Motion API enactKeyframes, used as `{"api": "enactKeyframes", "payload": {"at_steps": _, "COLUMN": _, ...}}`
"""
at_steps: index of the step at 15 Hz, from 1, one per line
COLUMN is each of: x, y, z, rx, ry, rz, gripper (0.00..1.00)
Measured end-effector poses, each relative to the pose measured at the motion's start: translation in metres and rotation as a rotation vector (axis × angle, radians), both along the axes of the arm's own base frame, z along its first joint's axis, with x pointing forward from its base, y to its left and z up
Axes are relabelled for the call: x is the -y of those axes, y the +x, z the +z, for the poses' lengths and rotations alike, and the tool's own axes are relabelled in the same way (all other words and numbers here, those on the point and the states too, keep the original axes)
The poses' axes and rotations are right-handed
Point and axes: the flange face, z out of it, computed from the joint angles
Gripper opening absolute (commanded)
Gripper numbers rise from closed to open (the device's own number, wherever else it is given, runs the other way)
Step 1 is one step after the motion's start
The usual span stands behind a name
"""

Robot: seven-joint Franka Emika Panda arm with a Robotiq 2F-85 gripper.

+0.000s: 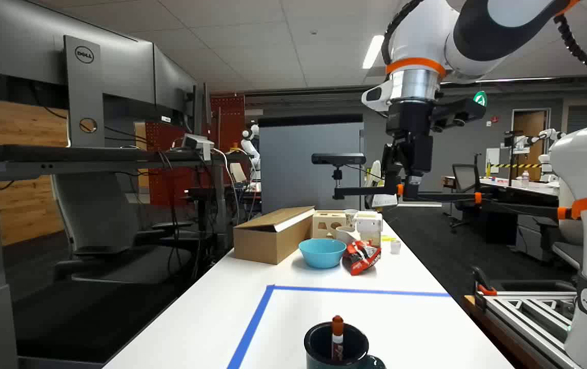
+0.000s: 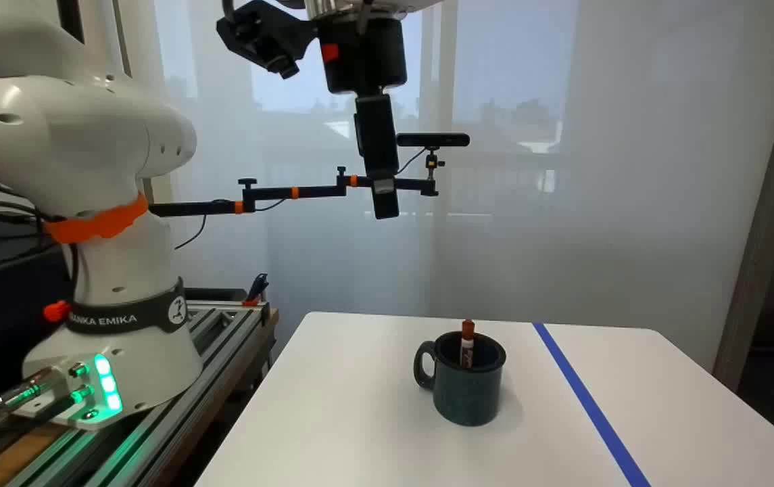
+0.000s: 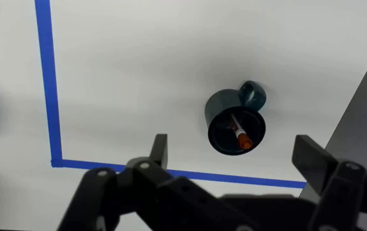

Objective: Remove the marker from the mug cup and place it on the table

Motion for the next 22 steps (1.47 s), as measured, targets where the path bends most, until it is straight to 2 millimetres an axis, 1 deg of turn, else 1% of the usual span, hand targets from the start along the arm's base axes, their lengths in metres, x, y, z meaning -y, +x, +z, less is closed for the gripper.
{"api": "enactKeyframes", "payload": {"at_steps": 2, "x": -0.002, "y": -0.003, "z": -0.012, "rx": -0.029, "ry": 0.005, "rz": 0.003, "gripper": 1.0}}
{"api": "enactKeyframes", "payload": {"at_steps": 4, "x": -0.002, "y": -0.003, "z": -0.016, "rx": -0.041, "ry": 0.006, "rz": 0.004, "gripper": 1.0}}
{"api": "enactKeyframes", "payload": {"at_steps": 22, "x": -0.002, "y": -0.002, "z": -0.016, "rx": -0.04, "ry": 0.005, "rz": 0.004, "gripper": 1.0}}
